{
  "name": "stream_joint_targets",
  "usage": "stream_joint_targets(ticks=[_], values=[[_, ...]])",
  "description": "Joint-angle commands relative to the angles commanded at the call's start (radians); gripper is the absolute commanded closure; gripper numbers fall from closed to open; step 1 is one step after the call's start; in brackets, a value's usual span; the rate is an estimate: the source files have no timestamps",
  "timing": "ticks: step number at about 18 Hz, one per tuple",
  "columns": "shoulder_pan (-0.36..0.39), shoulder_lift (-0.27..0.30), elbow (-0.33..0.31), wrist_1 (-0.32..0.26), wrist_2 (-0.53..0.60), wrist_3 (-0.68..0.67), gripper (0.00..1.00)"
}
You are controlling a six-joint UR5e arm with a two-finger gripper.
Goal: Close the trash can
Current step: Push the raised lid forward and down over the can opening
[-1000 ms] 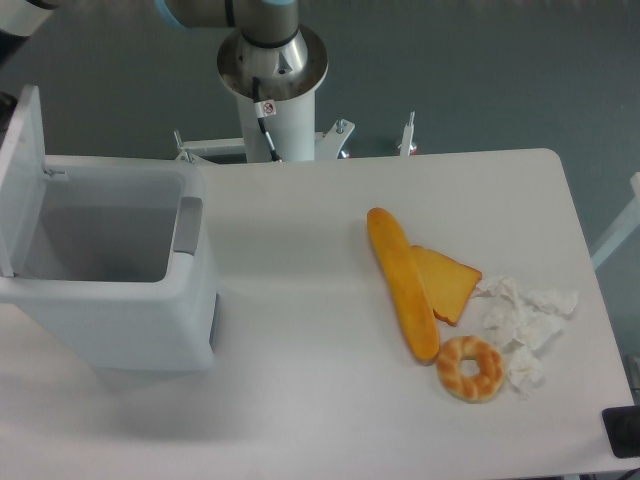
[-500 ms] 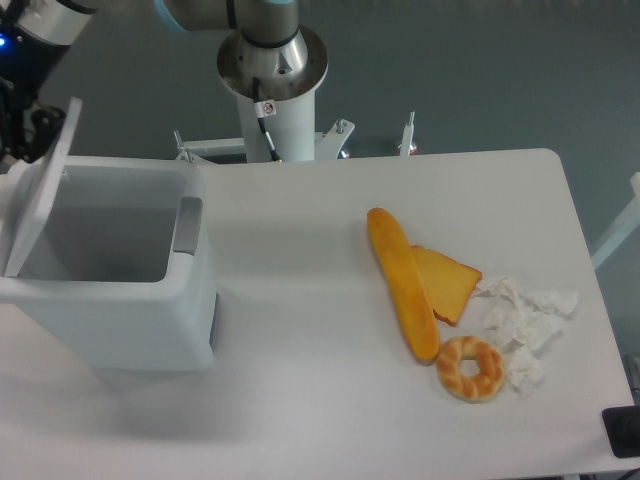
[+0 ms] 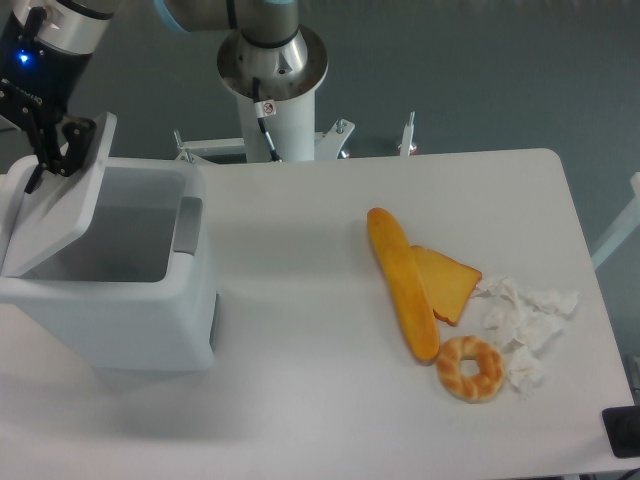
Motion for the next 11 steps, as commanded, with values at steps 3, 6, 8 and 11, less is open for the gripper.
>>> stream_joint_targets(ticks=[3, 6, 8, 11], values=[[0.003, 0.0, 0.003, 0.003, 0.008, 0.005, 0.0], [0.018, 0.008, 0.0, 0.002, 0.041, 0.058, 0.0], [0.018, 0.009, 0.003, 0.003, 0.075, 0.08, 0.0], [0.02, 0.011, 0.008, 0.002, 0.1, 0.119, 0.0]])
